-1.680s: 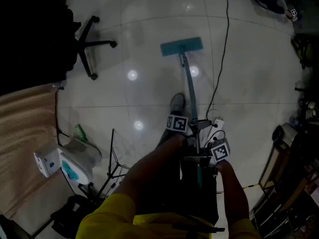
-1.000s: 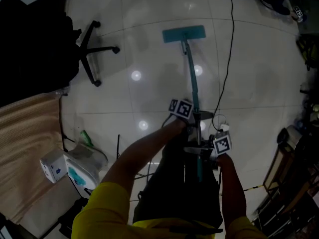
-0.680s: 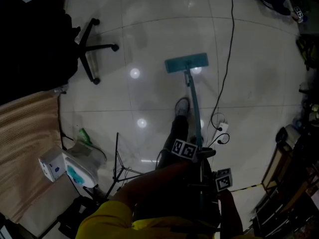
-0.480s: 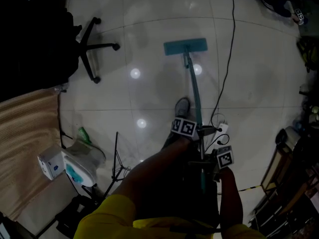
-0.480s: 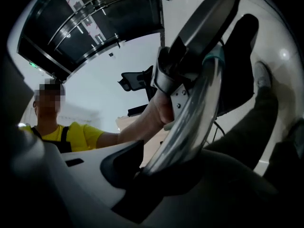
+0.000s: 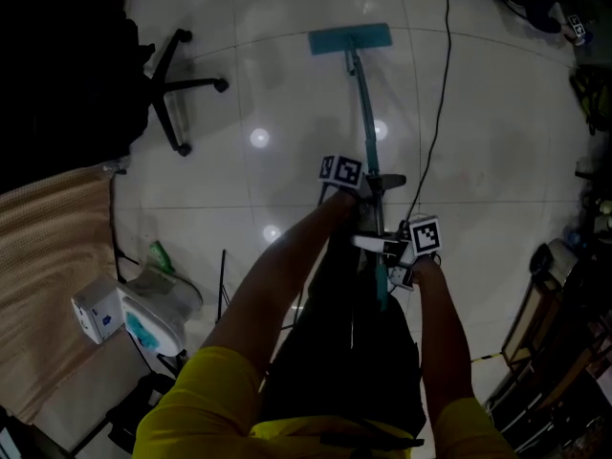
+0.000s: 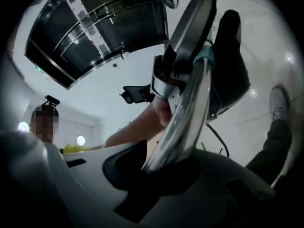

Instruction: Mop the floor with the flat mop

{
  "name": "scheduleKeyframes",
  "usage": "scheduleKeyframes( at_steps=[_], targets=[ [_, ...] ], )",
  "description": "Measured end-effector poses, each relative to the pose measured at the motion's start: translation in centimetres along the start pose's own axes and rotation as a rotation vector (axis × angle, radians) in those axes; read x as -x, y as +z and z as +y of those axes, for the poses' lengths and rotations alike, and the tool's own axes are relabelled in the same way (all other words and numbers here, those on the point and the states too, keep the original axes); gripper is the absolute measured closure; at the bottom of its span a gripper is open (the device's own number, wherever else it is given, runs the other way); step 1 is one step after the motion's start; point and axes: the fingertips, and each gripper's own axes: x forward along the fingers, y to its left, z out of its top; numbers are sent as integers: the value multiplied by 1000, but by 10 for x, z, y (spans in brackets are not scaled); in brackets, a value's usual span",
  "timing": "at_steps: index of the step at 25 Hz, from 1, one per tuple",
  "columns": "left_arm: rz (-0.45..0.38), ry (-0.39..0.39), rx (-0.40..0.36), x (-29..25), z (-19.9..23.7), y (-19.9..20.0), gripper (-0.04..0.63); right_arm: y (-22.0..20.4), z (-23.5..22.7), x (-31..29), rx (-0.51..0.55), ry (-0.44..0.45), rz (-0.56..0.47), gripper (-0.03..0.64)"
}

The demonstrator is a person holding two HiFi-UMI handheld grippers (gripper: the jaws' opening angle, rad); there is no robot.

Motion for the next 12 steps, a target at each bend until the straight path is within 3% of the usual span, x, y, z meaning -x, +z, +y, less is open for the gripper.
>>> scheduleKeyframes(
  at_steps=[4,9,12],
  targets=[
    [14,3,40,-1,-24,-85,440,-84,27,10,-63,-31,45,528],
    [65,28,148,-11,-54,-214,440,-203,55,40,-170,-117,121,523],
    [-14,19,182,-7,-51,-230,445,-222,49,43,-171,-154,159,523]
  ],
)
